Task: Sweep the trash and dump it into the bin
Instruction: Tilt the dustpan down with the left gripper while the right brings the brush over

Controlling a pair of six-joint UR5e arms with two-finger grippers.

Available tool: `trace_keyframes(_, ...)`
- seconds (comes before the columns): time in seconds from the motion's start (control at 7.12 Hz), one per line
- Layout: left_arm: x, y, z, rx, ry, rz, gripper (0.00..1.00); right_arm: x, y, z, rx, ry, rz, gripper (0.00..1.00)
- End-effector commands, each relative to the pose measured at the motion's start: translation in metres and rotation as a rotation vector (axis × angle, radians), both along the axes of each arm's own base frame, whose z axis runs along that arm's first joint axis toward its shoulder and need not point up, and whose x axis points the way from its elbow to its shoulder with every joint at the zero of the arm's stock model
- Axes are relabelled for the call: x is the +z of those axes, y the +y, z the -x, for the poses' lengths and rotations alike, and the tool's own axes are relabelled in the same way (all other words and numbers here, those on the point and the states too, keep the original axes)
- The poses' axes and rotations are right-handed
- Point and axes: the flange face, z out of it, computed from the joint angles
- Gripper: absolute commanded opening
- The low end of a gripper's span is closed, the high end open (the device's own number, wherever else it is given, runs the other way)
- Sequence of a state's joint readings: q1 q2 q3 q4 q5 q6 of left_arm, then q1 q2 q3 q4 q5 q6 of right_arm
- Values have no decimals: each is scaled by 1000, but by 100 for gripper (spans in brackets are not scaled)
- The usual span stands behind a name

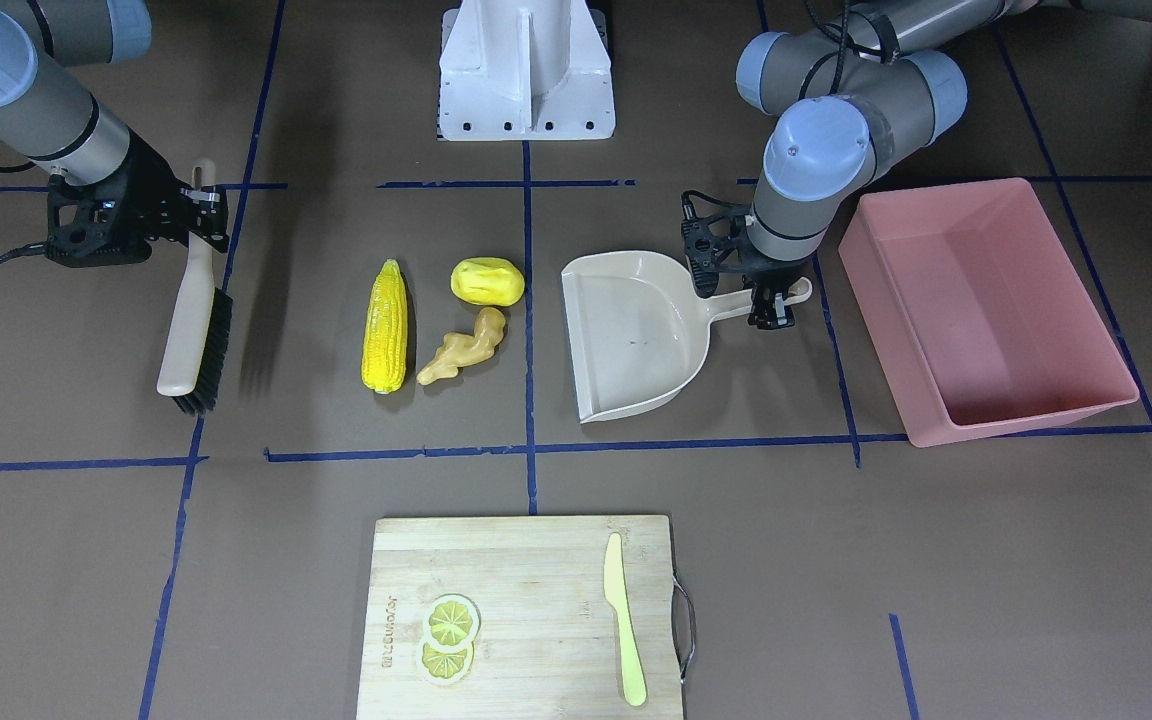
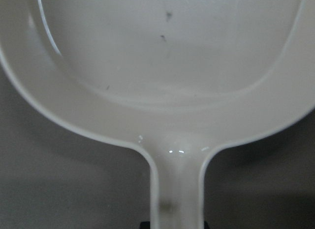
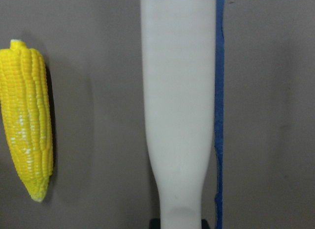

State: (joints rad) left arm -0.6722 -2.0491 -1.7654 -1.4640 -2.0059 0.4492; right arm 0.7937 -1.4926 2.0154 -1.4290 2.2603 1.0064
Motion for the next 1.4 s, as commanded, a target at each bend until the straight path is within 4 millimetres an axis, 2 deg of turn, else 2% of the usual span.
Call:
trace_keyframes(0.0, -33, 7, 9, -4, -4, -2, 0, -3, 5, 10, -9, -1, 10, 0)
trace_keyframes(0.14, -46, 7, 8, -5, -6, -7, 0, -3, 8, 14, -12, 2, 13, 0)
trace_keyframes(0.28, -48, 6, 8, -15, -18, -22, 0, -1, 10, 17, -19, 11, 23, 0)
trace_keyframes(0.56, -64, 16, -5, 3, -109, 14, 0, -8, 13, 31, -40, 47, 48, 0)
trace_keyframes(0.7, -63, 19, -8, 5, -129, 12, 0, -12, 12, 34, -42, 56, 57, 0)
trace_keyframes(0.84, -61, 32, -22, 35, -137, 13, 0, -19, 12, 41, -49, 62, 61, 0)
trace_keyframes(0.98, -59, 39, -32, 52, -143, 17, 0, -25, 17, 54, -71, 65, 55, 0)
trace_keyframes(1.26, -68, 51, -49, 81, -133, 12, 0, -43, 21, 77, -96, 95, 58, 0)
